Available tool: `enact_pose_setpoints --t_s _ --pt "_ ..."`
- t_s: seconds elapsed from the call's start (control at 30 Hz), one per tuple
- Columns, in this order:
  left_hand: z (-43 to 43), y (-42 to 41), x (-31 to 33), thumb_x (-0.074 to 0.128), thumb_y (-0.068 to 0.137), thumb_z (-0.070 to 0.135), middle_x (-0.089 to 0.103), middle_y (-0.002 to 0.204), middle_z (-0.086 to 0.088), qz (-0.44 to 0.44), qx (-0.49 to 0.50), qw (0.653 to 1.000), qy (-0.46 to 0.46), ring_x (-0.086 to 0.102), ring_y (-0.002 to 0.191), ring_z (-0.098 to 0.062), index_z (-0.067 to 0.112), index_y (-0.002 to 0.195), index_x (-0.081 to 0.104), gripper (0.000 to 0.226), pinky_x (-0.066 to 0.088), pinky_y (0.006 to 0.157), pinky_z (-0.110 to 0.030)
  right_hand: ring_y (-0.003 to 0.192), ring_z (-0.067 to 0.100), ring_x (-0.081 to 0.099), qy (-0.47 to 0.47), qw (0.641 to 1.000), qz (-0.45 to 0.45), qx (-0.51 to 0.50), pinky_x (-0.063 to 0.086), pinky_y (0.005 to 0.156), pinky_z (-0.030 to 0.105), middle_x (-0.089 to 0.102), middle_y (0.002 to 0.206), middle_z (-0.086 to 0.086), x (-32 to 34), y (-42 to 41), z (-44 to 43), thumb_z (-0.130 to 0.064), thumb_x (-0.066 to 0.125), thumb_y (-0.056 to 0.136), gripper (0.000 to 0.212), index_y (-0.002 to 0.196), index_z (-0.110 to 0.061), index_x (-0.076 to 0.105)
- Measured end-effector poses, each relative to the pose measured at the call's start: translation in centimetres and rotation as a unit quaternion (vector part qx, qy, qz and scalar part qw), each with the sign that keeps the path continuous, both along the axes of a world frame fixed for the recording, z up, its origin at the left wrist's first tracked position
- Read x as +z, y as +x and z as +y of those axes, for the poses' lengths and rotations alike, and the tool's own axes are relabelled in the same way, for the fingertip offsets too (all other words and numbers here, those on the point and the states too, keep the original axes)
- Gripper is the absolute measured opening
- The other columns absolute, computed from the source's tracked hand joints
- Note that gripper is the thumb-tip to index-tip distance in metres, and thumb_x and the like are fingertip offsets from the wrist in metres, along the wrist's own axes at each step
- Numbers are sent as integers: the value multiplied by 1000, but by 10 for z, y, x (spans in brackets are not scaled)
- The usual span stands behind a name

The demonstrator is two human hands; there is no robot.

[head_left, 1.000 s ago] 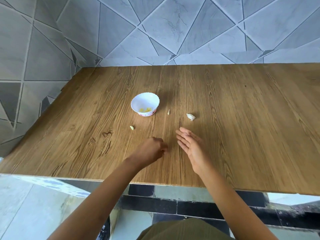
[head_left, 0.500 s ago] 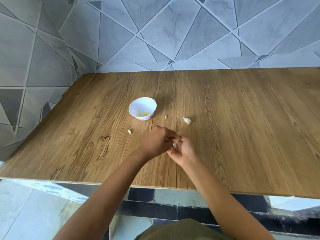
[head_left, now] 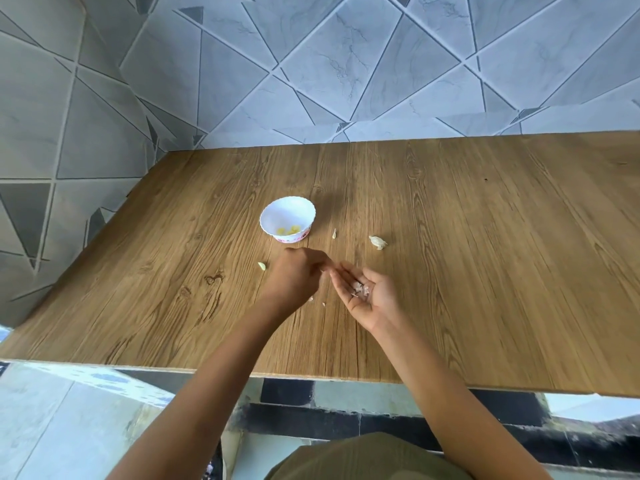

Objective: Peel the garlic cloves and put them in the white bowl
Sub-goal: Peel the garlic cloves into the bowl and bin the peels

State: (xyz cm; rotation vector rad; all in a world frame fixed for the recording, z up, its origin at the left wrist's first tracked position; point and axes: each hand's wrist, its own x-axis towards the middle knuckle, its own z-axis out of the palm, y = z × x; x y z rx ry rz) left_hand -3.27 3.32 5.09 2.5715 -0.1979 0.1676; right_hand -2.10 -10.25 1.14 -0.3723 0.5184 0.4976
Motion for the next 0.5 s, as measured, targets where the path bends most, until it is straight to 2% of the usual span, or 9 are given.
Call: enact_pose_setpoints --t_s 0.1,0.2,0.27,0.4,0.5 --pt "13 -1 -16 48 86 -7 73 98 -5 50 40 997 48 67 91 -18 5 99 73 31 49 81 -20 94 31 62 -17 1000 -21 -14 55 77 36 65 96 22 -3 1 -11 -18 34 101 37 98 9 59" --pt "11 -9 -33 46 85 -7 71 94 -8 85 50 993 66 66 88 -22 5 94 72 30 52 79 -31 98 29 61 -38 999 -28 -14 54 84 34 65 99 21 -7 2 -14 -19 32 102 38 99 8 59" --pt "8 -11 -39 48 86 -6 71 92 -8 88 54 992 69 65 85 -22 6 93 71 26 52 76 -31 101 30 60 -39 999 -30 -13 51 88 35 65 99 21 -6 1 -11 -19 32 102 39 98 8 60" --pt "-2 -13 -40 50 88 -4 70 96 -9 85 13 995 51 65 87 -20 4 97 71 24 52 81 -30 99 28 62 -42 998 -35 -20 54 83 33 66 99 20 -7 1 -12 -20 32 102 39 98 7 61" --pt "0 -15 -37 52 88 -4 69 101 -8 83 -35 994 55 65 90 -18 4 102 71 25 51 83 -26 99 28 63 -39 998 -37 -20 53 85 33 65 101 21 -8 1 -12 -20 32 102 39 101 7 60"
